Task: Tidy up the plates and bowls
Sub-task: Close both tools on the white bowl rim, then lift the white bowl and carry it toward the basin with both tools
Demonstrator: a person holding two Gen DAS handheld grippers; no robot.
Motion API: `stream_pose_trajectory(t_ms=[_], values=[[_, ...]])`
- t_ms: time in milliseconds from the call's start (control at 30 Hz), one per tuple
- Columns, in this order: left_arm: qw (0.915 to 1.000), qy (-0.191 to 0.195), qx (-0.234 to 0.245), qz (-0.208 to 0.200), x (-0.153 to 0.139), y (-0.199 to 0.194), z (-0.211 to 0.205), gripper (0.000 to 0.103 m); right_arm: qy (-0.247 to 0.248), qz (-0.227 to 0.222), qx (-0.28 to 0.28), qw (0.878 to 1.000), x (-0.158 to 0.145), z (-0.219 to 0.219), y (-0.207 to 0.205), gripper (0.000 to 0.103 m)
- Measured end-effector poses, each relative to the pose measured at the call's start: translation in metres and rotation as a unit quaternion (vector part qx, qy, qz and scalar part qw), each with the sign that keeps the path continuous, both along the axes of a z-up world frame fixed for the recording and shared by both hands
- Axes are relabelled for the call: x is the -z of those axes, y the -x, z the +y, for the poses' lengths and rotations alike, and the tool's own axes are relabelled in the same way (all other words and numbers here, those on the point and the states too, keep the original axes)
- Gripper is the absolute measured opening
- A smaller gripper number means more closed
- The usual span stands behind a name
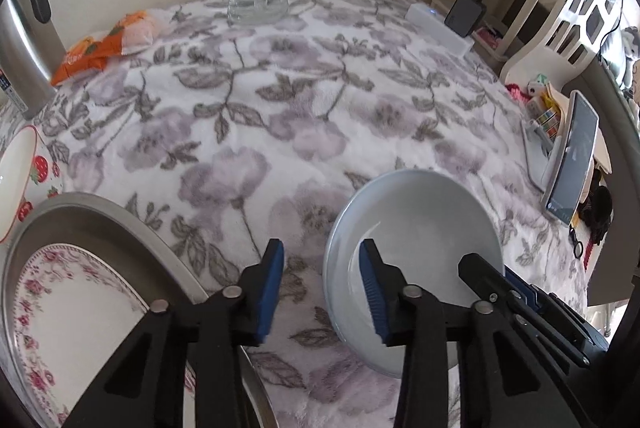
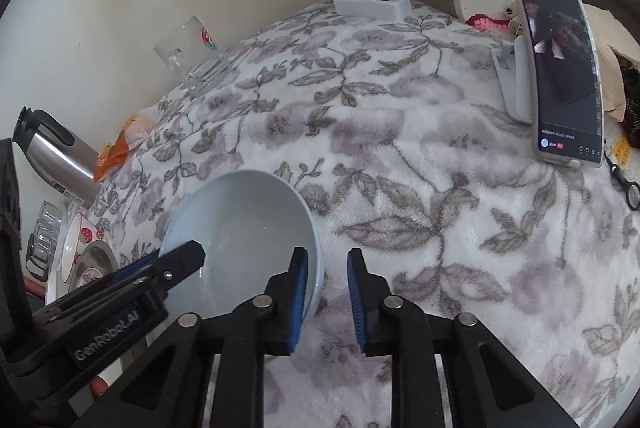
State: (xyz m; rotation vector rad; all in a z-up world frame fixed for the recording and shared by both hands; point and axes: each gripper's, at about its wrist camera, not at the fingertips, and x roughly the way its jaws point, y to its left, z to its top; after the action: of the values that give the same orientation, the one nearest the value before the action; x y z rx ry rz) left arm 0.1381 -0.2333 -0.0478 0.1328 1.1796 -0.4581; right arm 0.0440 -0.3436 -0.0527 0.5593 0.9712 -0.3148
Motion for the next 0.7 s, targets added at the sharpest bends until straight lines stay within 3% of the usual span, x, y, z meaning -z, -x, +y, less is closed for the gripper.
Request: stream_pose_trajectory(t_ms=[333,567,700], values=[[0.9999,0.003,0.011,-0.001,0.006,0.002,-0.003,0.01,-0.011,0.002,-0.008,1.0,0.006,0.005,-0.004,0.013],[0.9998,0.016,0.013,-0.002,0.0,0.004,-0.003,0.01,-0.01,0.002,-0.008,1.0,0.002,0.004,-0.002,0.012],[0.9994,0.026,0.015,-0.016,-0.015,0.007,-0.003,0.01,0.006,-0.012,-0.009,1.0,-0.015,0.005,0.0,0.012]])
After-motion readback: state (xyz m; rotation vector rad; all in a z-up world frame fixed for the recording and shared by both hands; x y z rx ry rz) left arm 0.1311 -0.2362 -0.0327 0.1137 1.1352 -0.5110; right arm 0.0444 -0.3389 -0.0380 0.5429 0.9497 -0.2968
